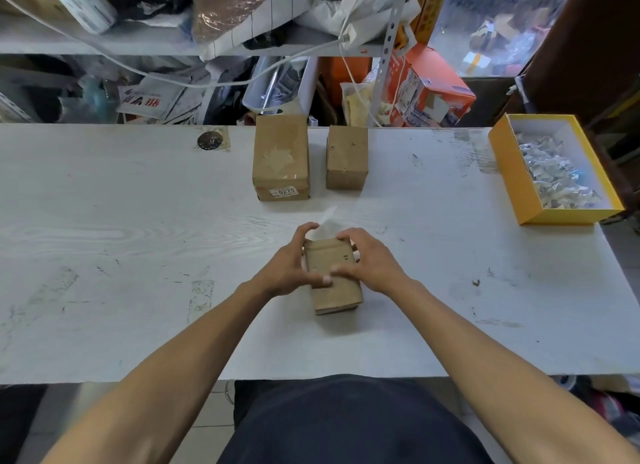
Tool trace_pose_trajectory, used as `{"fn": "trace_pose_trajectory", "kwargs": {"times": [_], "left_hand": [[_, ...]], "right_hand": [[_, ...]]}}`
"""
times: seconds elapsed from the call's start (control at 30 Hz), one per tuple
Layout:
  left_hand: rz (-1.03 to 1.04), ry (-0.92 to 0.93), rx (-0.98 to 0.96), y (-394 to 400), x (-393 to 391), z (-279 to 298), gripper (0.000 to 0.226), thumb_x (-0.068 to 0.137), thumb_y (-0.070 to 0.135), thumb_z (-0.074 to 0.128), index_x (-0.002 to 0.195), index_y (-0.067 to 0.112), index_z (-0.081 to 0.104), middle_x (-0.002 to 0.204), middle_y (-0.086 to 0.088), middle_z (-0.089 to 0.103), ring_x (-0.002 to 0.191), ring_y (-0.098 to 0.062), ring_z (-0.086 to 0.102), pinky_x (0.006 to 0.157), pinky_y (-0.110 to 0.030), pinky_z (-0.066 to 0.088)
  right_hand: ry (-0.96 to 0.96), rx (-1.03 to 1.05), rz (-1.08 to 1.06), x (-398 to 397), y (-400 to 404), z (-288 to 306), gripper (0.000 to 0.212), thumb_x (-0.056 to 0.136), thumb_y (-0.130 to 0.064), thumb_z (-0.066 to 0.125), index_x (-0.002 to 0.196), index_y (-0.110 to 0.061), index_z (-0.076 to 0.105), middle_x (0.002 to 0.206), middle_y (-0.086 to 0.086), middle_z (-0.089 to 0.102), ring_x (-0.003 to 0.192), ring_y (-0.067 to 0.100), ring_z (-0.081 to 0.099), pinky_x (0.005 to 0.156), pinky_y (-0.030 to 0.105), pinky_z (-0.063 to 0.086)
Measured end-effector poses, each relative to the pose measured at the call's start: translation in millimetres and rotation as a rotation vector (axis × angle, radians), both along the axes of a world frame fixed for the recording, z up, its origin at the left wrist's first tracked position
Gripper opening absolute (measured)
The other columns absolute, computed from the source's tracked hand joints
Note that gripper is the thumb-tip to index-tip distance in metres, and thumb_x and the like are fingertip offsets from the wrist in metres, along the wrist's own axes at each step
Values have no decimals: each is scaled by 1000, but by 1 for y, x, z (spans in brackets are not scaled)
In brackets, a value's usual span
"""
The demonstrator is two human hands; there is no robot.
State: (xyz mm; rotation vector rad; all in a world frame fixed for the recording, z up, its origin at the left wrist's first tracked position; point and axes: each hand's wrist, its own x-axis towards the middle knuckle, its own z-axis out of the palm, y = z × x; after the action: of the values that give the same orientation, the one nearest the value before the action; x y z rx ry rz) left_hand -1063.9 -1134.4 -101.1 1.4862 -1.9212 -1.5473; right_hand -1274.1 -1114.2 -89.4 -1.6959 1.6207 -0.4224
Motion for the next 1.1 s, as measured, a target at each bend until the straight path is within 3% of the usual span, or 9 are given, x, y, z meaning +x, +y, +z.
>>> {"fn": "trace_pose_trajectory", "kwargs": {"times": [0.07, 0.2, 0.3, 0.4, 0.53, 0.7, 0.87, 0.97, 1.1], "left_hand": [[53, 2, -11, -1, -4, 1, 80, 73, 44, 84, 134, 46, 31, 119, -7, 57, 112, -28, 59, 91, -43, 56], [66, -25, -29, -3, -10, 2, 52, 89, 41, 70, 127, 46, 35, 112, -16, 59, 100, -34, 62, 83, -52, 58], [33, -94, -65, -6, -12, 5, 51, 91, 41, 67, 128, 44, 32, 113, -15, 61, 99, -31, 63, 88, -52, 55], [54, -107, -99, -5, -13, 10, 51, 91, 38, 68, 132, 36, 37, 129, -4, 50, 119, -22, 50, 101, -42, 46], [75, -178, -219, -7, -10, 20, 46, 92, 37, 68, 130, 33, 43, 140, -8, 42, 123, -23, 45, 97, -30, 36], [4, -332, -363, -12, -4, 41, 28, 94, 30, 65, 119, 31, 52, 142, -7, 43, 127, -28, 45, 101, -41, 45], [-58, -386, -403, -16, 2, 69, 23, 95, 21, 63, 115, 29, 55, 137, -8, 46, 123, -28, 46, 97, -42, 47], [-77, -360, -430, -18, 3, 90, 20, 95, 19, 62, 113, 27, 55, 125, -7, 50, 110, -25, 53, 90, -38, 50], [-97, -314, -421, -22, 6, 110, 23, 91, 11, 62, 111, 21, 57, 113, -9, 61, 99, -27, 59, 84, -45, 53]], "right_hand": [[13, -62, -72, 2, -4, -2, 36, 83, -39, 72, 113, -23, 58, 111, -10, 59, 96, 17, 60, 80, 32, 49], [75, -113, -93, 8, -5, -4, 24, 91, -37, 62, 110, -22, 59, 111, -5, 63, 92, 16, 60, 76, 31, 47], [120, -111, -73, 7, -6, -3, 28, 92, -40, 60, 115, -22, 58, 114, -3, 63, 95, 16, 59, 76, 30, 46], [156, -71, -70, 6, -9, 1, 38, 90, -44, 61, 121, -22, 57, 118, -2, 63, 99, 18, 60, 81, 33, 48], [203, -20, -72, 8, -14, 11, 43, 91, -46, 61, 124, -19, 57, 122, 1, 61, 106, 19, 58, 87, 34, 49], [346, 23, -27, 16, -22, 43, 47, 91, -37, 63, 132, -18, 51, 127, 5, 59, 112, 23, 56, 88, 37, 50], [488, 70, 78, 31, -23, 74, 28, 91, -36, 63, 115, -22, 61, 113, 3, 64, 97, 22, 59, 74, 33, 49], [515, 53, 90, 42, -21, 92, 13, 92, -28, 60, 100, -20, 67, 101, 4, 66, 88, 22, 60, 74, 36, 53], [512, 8, 93, 49, -14, 114, 17, 95, -19, 52, 95, -14, 68, 94, 7, 65, 84, 24, 56, 70, 34, 48]]}}
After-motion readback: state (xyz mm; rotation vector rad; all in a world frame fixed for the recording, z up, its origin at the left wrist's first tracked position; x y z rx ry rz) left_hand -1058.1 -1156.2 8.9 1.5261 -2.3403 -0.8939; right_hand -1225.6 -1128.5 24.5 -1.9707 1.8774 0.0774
